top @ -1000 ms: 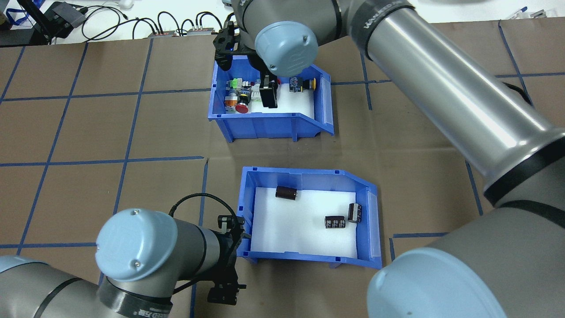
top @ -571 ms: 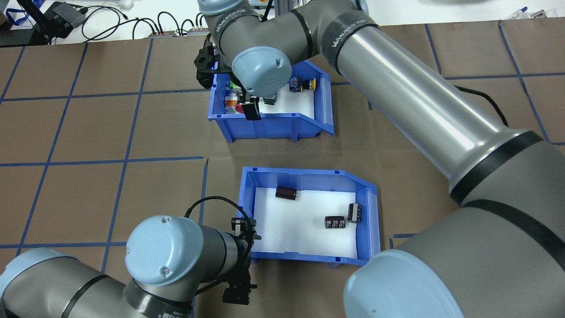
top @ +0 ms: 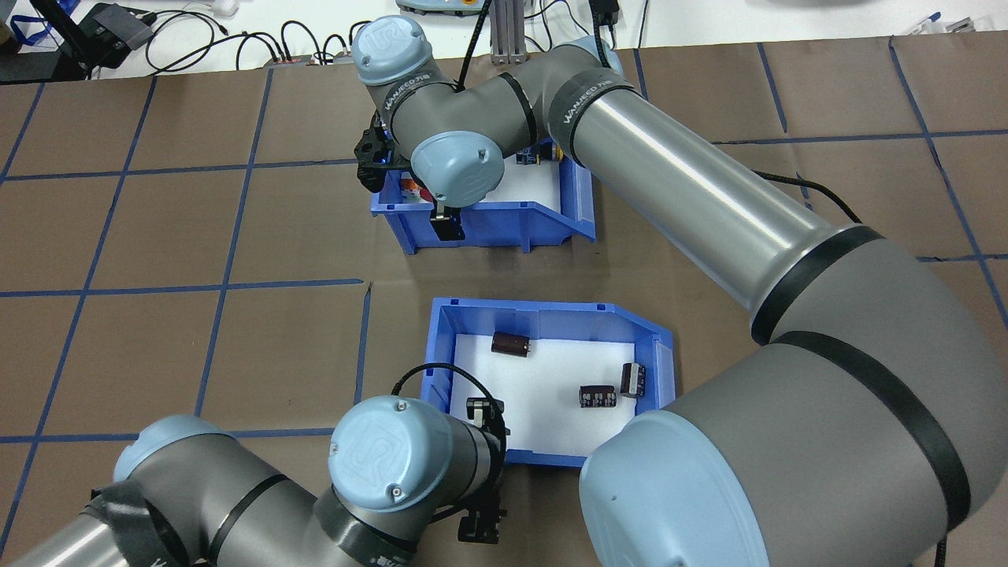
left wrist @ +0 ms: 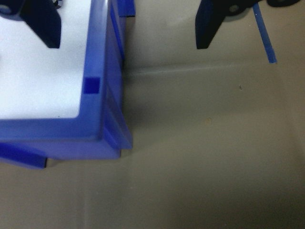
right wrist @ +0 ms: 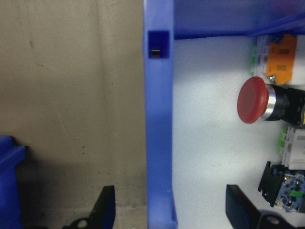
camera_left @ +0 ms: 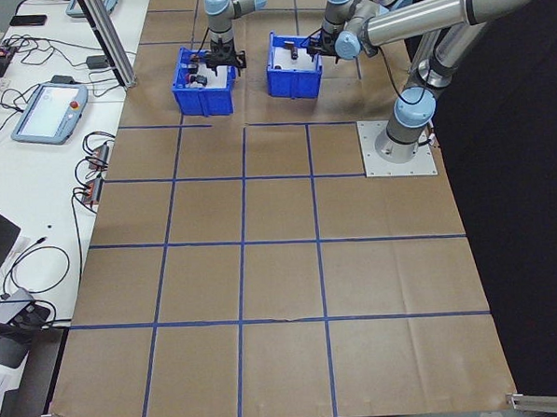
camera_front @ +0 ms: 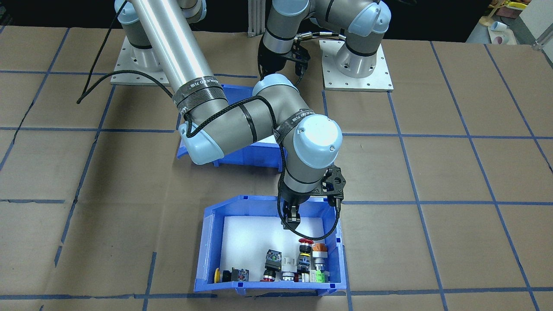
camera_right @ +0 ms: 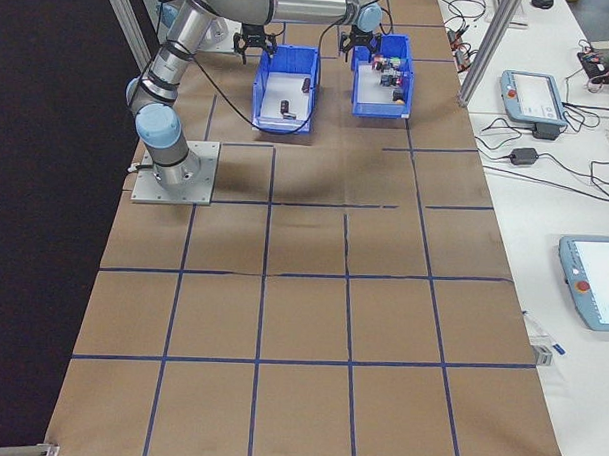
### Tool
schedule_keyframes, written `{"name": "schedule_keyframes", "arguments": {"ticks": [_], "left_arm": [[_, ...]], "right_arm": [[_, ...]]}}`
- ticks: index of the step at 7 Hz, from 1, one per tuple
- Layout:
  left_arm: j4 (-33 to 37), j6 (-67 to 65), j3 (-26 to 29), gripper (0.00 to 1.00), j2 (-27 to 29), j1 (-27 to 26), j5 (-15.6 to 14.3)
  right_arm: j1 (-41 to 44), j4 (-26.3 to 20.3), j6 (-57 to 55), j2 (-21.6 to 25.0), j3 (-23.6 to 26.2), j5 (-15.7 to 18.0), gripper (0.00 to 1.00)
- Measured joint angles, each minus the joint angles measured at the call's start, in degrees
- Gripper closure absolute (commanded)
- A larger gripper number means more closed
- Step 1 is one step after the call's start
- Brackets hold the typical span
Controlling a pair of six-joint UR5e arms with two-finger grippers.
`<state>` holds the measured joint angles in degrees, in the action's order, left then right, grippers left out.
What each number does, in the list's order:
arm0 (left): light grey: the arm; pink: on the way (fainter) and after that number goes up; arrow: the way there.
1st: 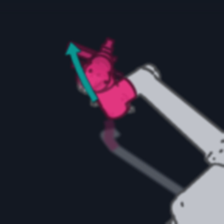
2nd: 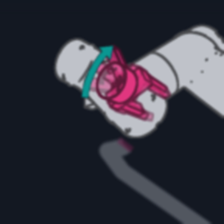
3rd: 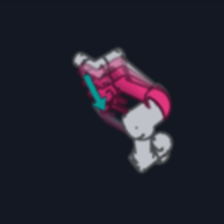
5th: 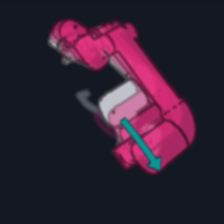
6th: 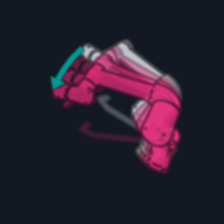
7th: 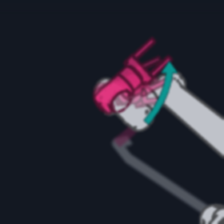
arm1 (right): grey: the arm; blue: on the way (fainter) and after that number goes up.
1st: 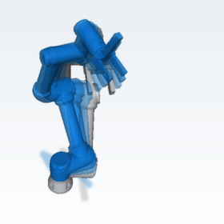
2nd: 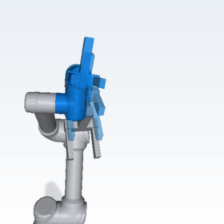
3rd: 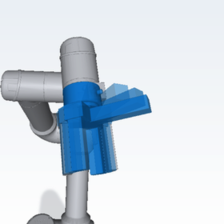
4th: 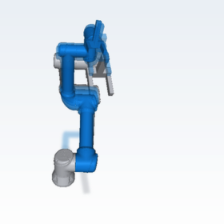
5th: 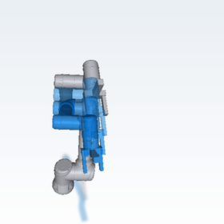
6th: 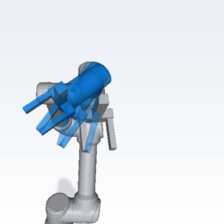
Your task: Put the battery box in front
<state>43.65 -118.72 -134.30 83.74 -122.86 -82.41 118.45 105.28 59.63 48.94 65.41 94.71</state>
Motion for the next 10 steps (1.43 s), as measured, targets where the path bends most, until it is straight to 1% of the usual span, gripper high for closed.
{"name": "schedule_keyframes", "arguments": {"ticks": [1,2,4,5,7,8,9,10], "left_arm": [[-1.0,-0.9,1.1,0.96,2.4,-1.2,-0.9],[-1.4,-1.1,1.6,1.0,3.8,-1.8,-1.7],[-1.4,-0.7,1.9,1.0,4.5,-2.1,-2.5],[-1.4,-0.6,1.9,1.0,4.1,-2.2,-3.8],[0.3,0.0,1.6,1.0,0.3,-1.6,-8.5],[3.9,1.7,1.4,1.0,-3.4,0.7,-9.6],[7.9,4.8,1.3,1.0,-7.1,5.2,-10.2],[10.9,9.3,1.4,1.0,-10.0,11.4,-10.1]], "right_arm": [[-0.1,0.0,0.1,0.2,-0.5,0.0,0.93],[-0.4,0.3,0.4,0.4,-1.1,0.0,0.95],[-1.1,0.1,1.0,1.0,-2.5,0.0,0.96],[-1.7,-0.4,1.1,1.7,-3.1,0.4,0.97],[-5.8,-3.7,4.5,5.0,-3.2,1.6,0.97],[-9.3,-6.1,7.7,7.2,-3.0,1.7,0.97],[-12.7,-8.2,10.9,9.0,-2.8,1.8,0.96],[-16.4,-9.9,14.2,10.6,-2.6,1.8,0.96]]}}
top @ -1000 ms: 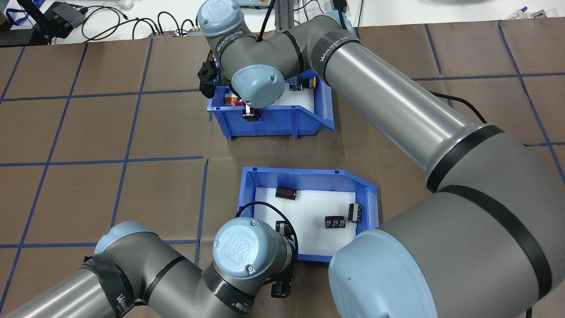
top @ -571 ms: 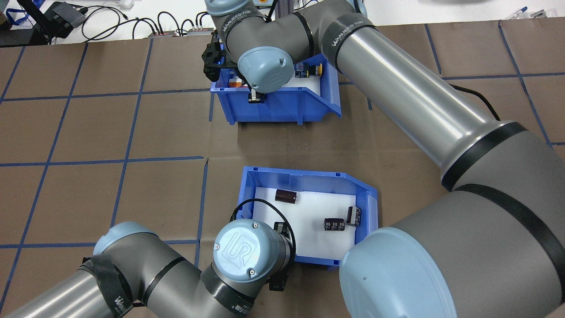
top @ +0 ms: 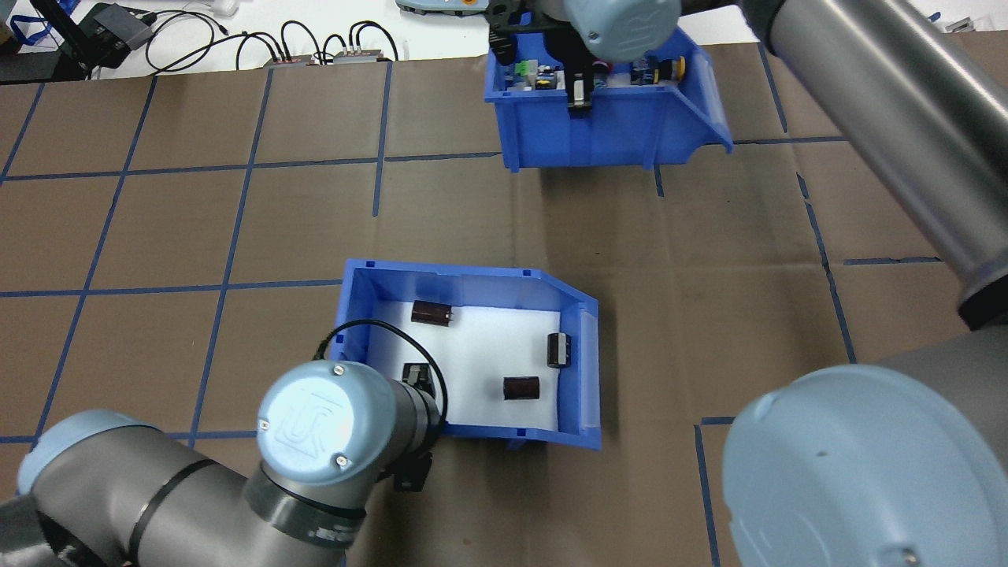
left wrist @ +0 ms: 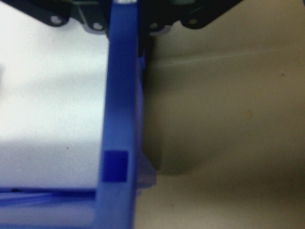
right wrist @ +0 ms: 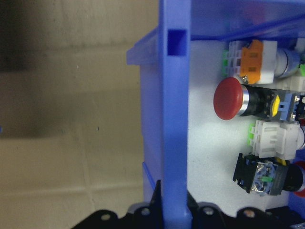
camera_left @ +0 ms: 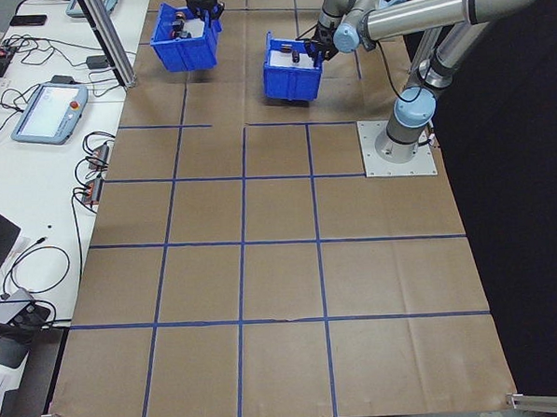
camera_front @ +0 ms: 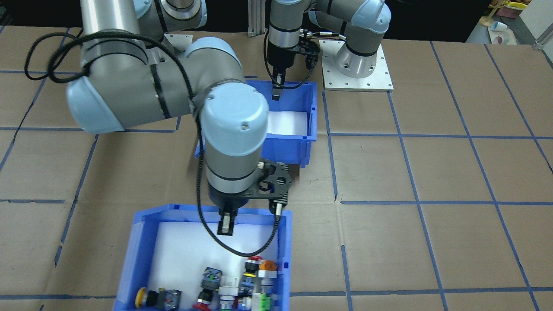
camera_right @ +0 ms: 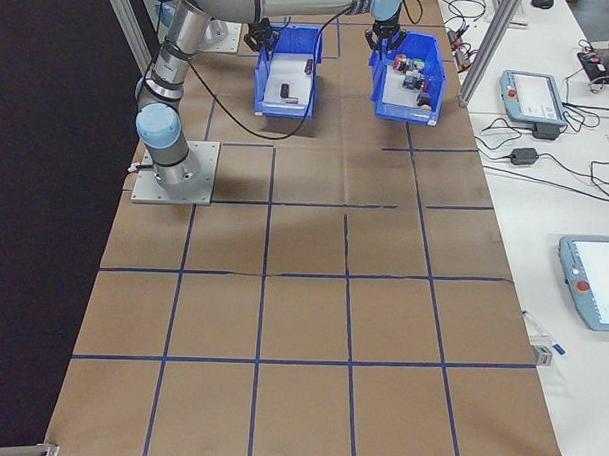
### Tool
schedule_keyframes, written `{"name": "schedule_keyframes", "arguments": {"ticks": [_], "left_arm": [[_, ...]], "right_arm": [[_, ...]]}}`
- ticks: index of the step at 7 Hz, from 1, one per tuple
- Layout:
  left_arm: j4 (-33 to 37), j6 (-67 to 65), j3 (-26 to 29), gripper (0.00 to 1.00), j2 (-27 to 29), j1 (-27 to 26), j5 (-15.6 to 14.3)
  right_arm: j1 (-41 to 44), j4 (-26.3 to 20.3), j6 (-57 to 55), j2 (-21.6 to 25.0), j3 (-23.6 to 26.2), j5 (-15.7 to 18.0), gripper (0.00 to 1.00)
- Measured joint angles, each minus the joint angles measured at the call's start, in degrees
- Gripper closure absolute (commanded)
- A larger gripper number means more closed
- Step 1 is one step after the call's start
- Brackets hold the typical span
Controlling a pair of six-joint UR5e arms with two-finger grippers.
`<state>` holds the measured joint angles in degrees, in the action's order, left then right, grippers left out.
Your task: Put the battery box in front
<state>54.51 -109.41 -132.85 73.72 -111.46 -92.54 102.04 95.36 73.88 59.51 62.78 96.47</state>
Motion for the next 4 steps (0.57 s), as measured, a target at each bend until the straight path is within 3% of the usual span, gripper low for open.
{"name": "schedule_keyframes", "arguments": {"ticks": [2,4], "left_arm": [[1.7,10.5,1.4,1.0,-0.6,11.5,1.4],[1.7,16.2,7.3,1.0,6.0,17.5,4.6]], "right_arm": [[-6.1,-1.7,6.1,2.3,0.1,0.0,0.96],[-11.5,-2.0,12.0,3.6,0.9,0.0,0.96]]}}
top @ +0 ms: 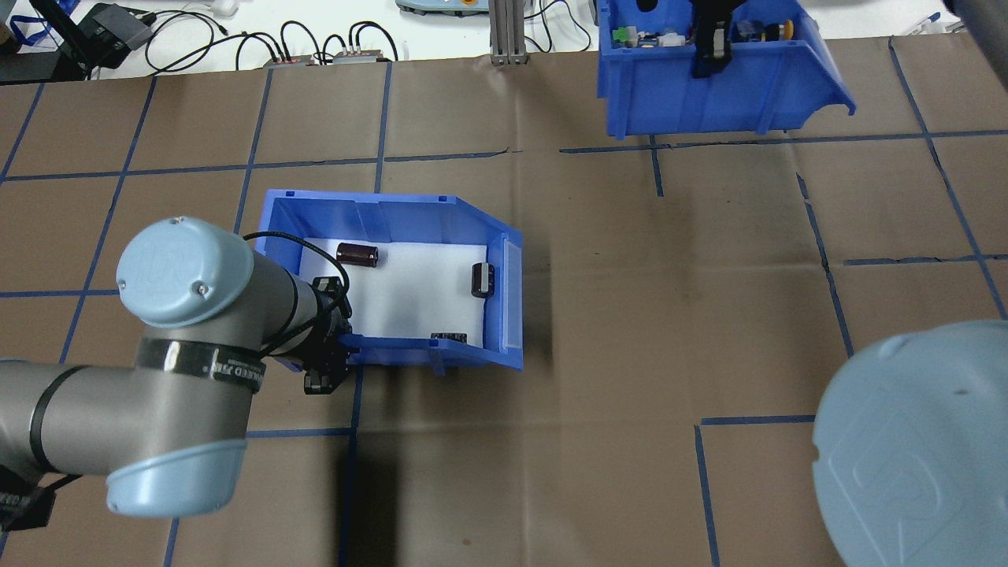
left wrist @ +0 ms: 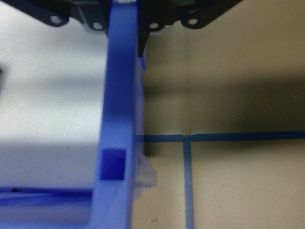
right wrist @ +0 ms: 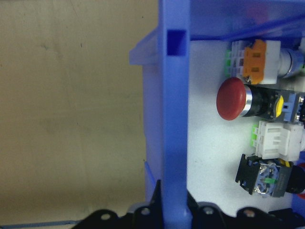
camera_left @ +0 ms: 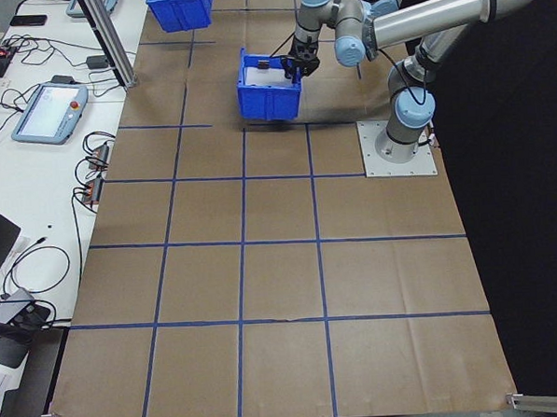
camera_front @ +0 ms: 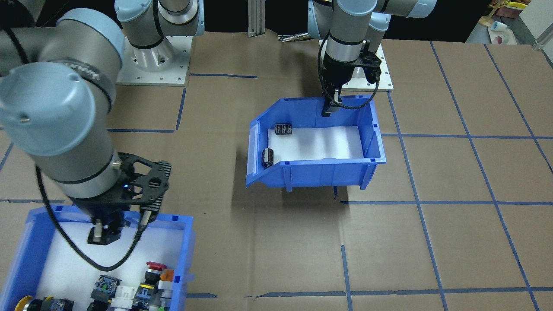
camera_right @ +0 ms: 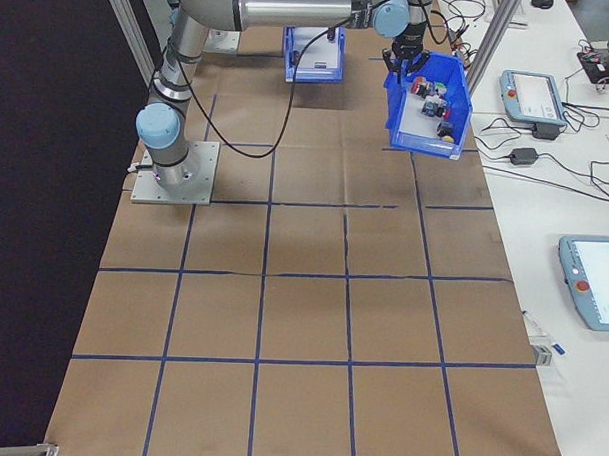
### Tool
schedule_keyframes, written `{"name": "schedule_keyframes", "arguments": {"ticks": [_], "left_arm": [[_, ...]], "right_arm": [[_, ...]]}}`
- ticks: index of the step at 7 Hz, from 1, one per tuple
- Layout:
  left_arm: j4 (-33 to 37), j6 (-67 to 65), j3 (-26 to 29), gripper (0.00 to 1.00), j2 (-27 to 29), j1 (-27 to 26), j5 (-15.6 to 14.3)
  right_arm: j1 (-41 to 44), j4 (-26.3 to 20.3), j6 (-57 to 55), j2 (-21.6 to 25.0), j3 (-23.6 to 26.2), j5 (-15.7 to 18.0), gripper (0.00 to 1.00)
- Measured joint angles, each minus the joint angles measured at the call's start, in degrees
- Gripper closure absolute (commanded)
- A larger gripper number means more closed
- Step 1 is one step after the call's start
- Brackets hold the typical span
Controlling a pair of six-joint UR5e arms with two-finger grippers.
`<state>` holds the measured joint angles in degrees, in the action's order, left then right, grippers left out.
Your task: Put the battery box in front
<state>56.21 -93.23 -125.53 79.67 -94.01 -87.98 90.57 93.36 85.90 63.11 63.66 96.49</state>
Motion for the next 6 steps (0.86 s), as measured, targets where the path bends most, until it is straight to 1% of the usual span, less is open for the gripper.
{"name": "schedule_keyframes", "arguments": {"ticks": [1,3,5,6], "left_arm": [[-0.4,0.8,4.6,1.0,5.3,0.7,0.6],[-1.6,0.9,15.5,1.0,16.5,-0.1,1.3],[-2.6,-1.4,26.2,1.0,26.5,-3.3,3.3],[-3.5,-3.7,30.0,1.0,30.5,-5.1,3.8]], "right_arm": [[-2.4,0.0,2.9,0.9,1.2,0.0,0.96],[-7.2,0.1,9.5,4.2,5.4,-0.3,0.96],[-12.4,0.3,15.9,8.5,11.3,-0.9,0.96],[-14.1,0.6,17.4,11.3,15.1,-1.6,0.96]]}}
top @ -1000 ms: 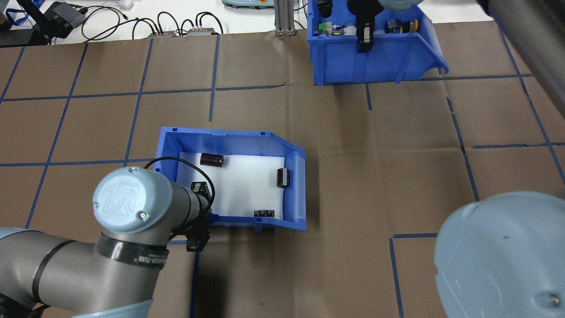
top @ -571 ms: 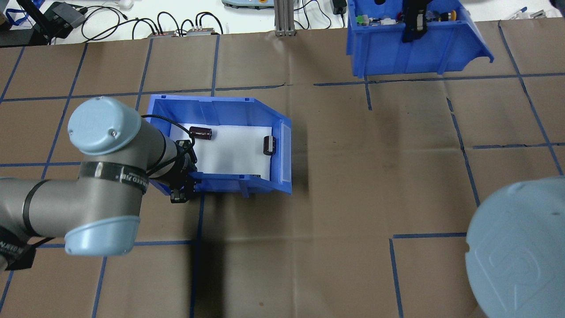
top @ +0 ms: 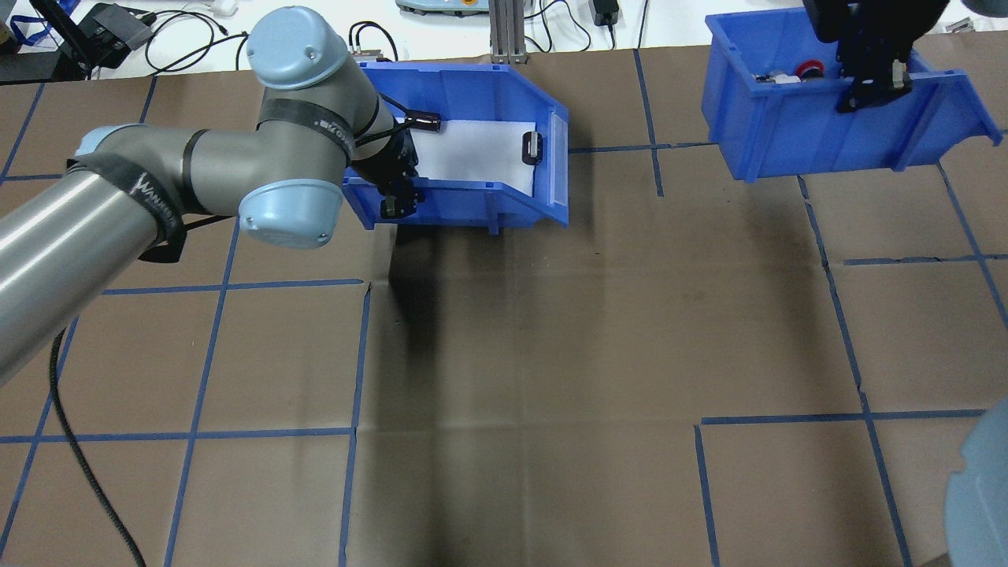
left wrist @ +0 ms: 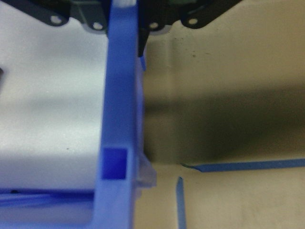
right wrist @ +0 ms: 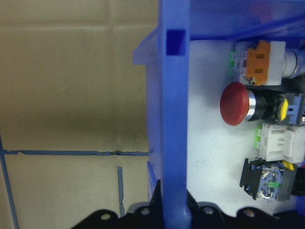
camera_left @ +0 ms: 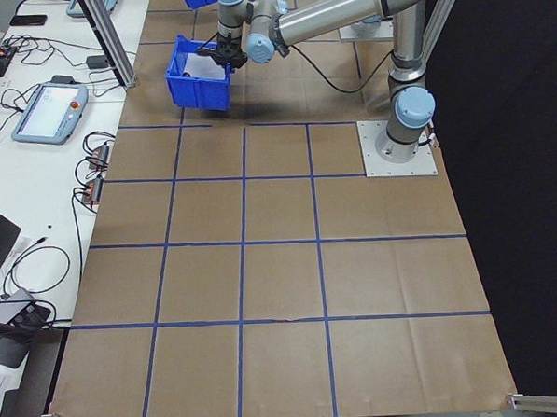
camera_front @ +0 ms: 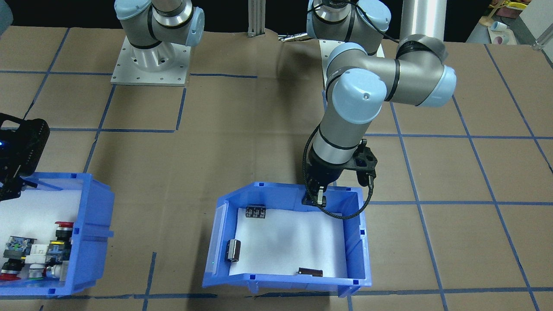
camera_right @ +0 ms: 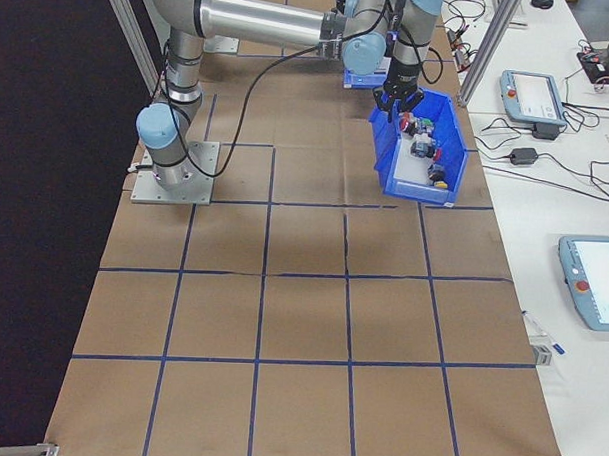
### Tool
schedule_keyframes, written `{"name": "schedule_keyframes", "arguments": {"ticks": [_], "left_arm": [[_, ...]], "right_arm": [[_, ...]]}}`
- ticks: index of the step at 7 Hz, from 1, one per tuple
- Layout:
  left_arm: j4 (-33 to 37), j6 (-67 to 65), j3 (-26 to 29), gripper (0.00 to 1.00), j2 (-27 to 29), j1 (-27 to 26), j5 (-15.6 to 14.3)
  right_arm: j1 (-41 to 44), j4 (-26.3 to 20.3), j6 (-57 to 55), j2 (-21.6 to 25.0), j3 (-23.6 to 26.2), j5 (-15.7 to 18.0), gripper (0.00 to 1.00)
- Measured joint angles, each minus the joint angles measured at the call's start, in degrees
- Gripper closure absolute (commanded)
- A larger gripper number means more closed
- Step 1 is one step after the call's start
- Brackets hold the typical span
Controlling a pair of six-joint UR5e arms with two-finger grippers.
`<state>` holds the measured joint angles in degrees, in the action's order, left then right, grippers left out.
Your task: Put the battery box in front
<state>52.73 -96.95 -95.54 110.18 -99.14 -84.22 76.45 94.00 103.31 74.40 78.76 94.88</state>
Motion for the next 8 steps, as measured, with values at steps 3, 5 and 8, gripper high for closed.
{"name": "schedule_keyframes", "arguments": {"ticks": [3,5,8], "left_arm": [[-4.1,-6.6,5.2,0.99,7.0,-2.9,3.8],[-5.0,-8.1,6.2,0.98,9.2,-4.3,4.4],[-4.3,-8.5,6.1,0.91,9.6,-5.4,3.9]], "right_arm": [[-1.4,2.5,0.6,8.2,11.9,-1.0,0.96],[-1.5,4.4,0.5,13.6,19.6,-1.3,0.96],[-1.4,8.3,2.6,20.9,29.5,-1.3,0.96]]}}
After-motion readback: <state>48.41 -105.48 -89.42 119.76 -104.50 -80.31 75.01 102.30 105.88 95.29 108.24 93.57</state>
